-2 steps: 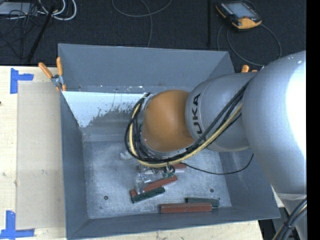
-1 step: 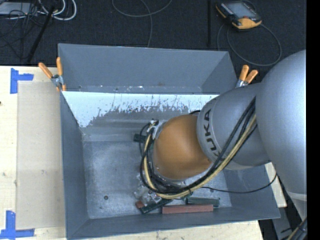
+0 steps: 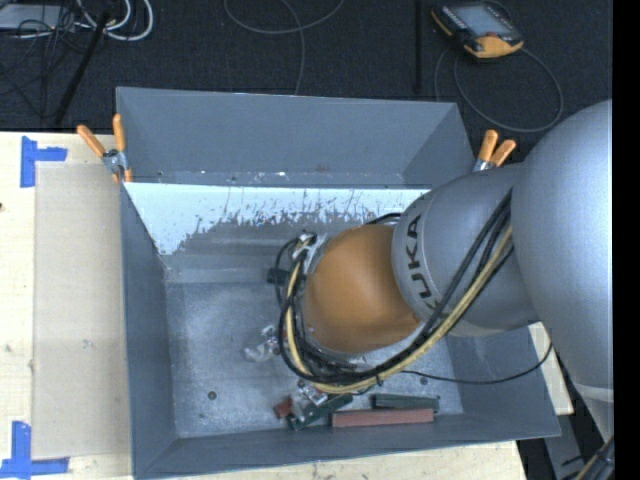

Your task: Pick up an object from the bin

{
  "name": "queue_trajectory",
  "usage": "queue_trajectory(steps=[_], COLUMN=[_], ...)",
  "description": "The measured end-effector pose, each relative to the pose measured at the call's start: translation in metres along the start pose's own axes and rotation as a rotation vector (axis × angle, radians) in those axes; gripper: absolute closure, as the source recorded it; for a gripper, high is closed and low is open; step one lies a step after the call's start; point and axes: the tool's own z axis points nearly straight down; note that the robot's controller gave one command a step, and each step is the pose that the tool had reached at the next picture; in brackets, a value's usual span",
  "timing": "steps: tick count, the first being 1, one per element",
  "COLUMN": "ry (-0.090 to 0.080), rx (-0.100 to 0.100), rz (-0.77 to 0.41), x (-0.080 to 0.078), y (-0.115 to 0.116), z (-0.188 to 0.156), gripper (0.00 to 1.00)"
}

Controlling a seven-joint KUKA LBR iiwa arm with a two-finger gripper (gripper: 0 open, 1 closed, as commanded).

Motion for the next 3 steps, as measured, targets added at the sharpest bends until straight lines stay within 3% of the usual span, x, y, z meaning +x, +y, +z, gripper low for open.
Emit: queue_trajectory(steps=[1,2,3], ry=[0.043,0.009,0.037], rx=[-0.006,-0.001,-0.006], rz=[0.001,0.001,0.003], x=[0.0106,0.0021,0.0095], y=[0.0006,0.0002,0.0007], z=[0.0029,0.0006,0.0029], gripper=[1.0,0.0,1.0])
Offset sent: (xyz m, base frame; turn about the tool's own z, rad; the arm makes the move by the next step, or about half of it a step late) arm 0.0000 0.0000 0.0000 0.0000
